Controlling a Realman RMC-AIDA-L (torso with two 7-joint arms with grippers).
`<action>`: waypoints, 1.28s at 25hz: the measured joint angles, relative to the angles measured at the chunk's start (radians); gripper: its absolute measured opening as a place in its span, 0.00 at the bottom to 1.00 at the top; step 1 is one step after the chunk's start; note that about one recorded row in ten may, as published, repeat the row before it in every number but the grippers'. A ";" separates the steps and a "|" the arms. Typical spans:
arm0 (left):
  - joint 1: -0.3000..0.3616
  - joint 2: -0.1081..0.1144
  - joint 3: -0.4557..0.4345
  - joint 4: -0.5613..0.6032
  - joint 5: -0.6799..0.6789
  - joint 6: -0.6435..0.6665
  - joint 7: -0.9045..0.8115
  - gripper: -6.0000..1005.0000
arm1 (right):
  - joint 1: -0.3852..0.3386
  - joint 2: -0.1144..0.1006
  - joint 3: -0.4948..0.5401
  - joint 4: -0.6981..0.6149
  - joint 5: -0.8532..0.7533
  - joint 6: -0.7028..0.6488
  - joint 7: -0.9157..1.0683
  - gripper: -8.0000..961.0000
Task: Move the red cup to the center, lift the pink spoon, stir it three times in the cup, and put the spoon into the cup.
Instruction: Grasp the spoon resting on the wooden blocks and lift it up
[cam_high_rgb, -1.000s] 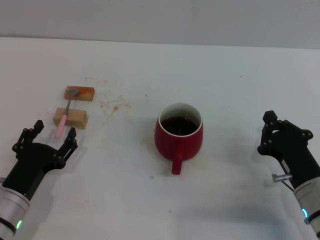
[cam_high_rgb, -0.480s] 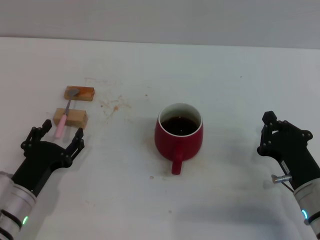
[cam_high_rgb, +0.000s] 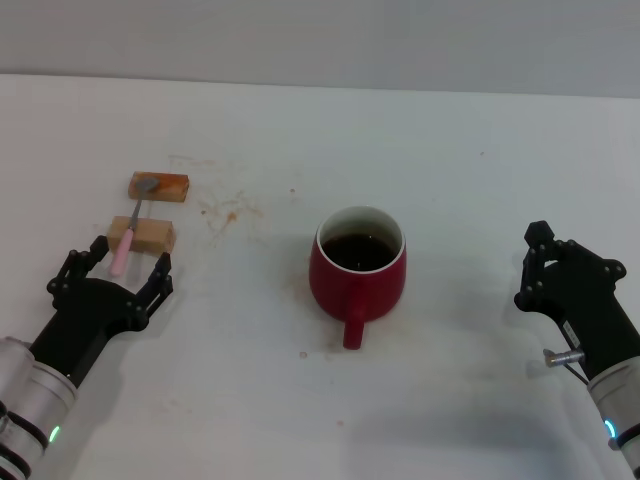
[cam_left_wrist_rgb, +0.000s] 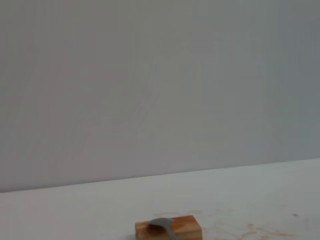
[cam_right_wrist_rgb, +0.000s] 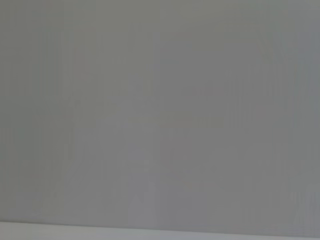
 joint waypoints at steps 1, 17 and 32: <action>0.000 0.000 -0.001 0.000 -0.002 0.000 0.000 0.78 | 0.000 0.000 0.000 0.000 0.000 0.000 0.000 0.01; -0.003 -0.002 -0.007 -0.001 -0.006 -0.013 0.015 0.66 | 0.000 0.000 0.000 -0.002 0.000 0.000 0.000 0.01; 0.002 -0.003 -0.008 -0.014 -0.010 -0.021 0.042 0.64 | -0.004 0.000 -0.002 0.000 0.000 -0.007 0.000 0.01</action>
